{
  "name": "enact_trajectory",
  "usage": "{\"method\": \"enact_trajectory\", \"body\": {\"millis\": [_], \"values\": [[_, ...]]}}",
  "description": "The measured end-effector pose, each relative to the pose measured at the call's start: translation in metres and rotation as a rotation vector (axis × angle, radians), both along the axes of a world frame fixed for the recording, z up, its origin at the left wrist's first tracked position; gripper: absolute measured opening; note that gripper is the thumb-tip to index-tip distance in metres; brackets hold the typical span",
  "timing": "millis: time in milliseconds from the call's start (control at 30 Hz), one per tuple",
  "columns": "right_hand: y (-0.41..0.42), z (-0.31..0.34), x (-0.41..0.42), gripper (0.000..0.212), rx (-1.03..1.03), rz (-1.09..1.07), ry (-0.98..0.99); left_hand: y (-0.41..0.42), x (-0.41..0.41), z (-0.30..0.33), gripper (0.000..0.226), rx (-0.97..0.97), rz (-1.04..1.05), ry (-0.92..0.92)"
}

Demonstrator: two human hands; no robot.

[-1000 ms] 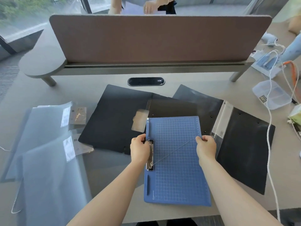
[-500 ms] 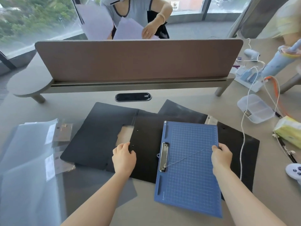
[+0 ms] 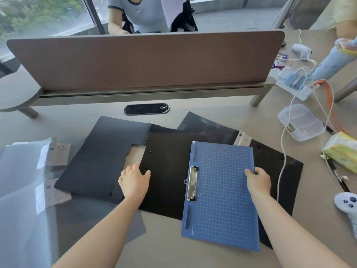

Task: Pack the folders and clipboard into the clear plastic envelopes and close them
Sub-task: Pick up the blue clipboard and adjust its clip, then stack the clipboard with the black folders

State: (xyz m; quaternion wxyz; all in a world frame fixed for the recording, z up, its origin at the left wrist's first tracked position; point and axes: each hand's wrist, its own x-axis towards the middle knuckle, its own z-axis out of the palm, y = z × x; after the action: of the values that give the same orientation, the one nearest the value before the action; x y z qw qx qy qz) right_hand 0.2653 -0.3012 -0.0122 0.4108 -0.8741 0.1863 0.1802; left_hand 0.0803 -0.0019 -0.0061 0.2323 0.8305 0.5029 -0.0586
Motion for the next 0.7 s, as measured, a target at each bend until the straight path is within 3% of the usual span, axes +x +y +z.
{"method": "enact_trajectory", "body": {"millis": [200, 333, 433, 533, 700], "values": [[0.004, -0.003, 0.002, 0.037, -0.149, 0.101, -0.044, 0.001, 0.004, -0.005, 0.052, 0.030, -0.006, 0.046], [0.014, 0.004, -0.005, 0.049, -0.332, 0.135, -0.234, 0.002, 0.006, -0.006, 0.049, 0.047, -0.004, 0.053], [0.033, 0.013, -0.013, 0.039, -0.240, 0.231, -0.328, 0.002, 0.006, -0.006, 0.047, 0.057, -0.005, 0.050], [0.059, 0.022, -0.028, 0.030, -0.085, 0.414, -0.322, 0.004, 0.005, -0.008, 0.046, 0.058, -0.007, 0.049], [0.103, 0.023, -0.058, 0.027, -0.004, 0.682, -0.241, 0.008, 0.003, -0.009, 0.037, 0.031, -0.011, 0.071]]}}
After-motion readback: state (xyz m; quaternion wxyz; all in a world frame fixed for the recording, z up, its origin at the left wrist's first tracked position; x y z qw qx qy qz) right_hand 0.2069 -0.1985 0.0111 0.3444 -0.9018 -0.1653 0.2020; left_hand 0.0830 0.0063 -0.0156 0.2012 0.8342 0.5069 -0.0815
